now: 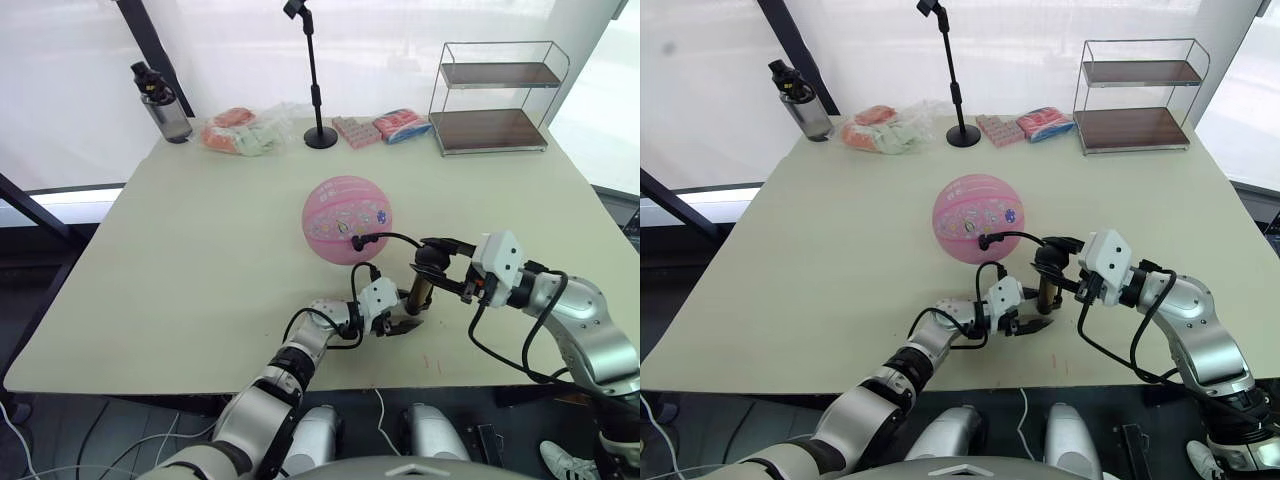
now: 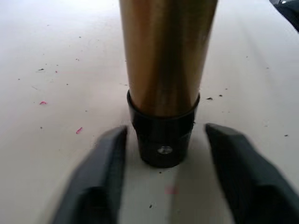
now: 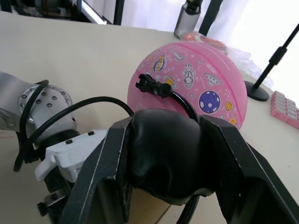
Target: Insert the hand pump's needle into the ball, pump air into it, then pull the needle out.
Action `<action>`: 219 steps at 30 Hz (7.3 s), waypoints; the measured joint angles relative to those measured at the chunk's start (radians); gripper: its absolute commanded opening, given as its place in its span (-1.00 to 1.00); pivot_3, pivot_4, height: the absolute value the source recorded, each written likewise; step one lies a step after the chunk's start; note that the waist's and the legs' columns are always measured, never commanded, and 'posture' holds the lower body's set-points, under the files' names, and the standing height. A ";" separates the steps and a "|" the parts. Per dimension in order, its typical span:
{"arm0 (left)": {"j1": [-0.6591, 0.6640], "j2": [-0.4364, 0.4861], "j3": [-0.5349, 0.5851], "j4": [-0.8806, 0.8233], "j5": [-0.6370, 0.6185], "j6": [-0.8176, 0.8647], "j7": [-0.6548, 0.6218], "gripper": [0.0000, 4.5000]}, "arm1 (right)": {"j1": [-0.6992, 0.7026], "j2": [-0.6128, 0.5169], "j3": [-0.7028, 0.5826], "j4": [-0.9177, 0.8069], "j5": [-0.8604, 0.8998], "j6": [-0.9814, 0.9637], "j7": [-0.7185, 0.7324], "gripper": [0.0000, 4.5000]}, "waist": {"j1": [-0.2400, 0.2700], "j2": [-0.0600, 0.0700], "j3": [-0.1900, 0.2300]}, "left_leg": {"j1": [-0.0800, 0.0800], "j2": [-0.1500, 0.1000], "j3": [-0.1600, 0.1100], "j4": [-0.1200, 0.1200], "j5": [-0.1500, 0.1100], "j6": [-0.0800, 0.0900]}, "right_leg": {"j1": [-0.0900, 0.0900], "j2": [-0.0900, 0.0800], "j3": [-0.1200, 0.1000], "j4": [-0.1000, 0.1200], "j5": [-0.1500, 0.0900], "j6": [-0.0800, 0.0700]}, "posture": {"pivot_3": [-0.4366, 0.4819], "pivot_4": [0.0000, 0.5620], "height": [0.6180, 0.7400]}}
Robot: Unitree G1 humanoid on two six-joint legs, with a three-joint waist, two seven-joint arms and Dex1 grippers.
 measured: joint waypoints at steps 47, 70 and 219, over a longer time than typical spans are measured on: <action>0.352 0.486 0.155 -1.099 -0.495 0.475 -0.269 0.96 | -0.141 -0.256 -0.065 0.124 -0.017 -0.121 0.137 -0.27 | 0.026 0.007 0.036 | -0.023 -0.001 0.001 0.004 0.003 -0.004 | -0.018 -0.003 -0.001 -0.006 0.007 -0.007 | -0.05 -0.47 1.00; 0.367 0.483 0.161 -1.085 -0.509 0.445 -0.263 0.96 | -0.269 -0.291 -0.014 0.531 -0.538 -0.645 -0.109 -0.27 | 0.024 0.010 0.040 | -0.024 -0.001 0.004 0.005 0.003 -0.005 | -0.021 -0.002 0.002 -0.006 0.008 -0.007 | -0.05 -0.47 1.00; -0.196 0.256 0.217 -0.736 -0.340 0.868 0.200 1.00 | -0.521 -0.053 0.202 0.588 -0.506 -0.587 0.086 -0.83 | 0.024 0.004 0.038 | -0.018 -0.002 0.005 0.013 0.004 -0.007 | -0.018 0.000 0.006 0.010 0.008 -0.006 | -0.05 -0.47 1.00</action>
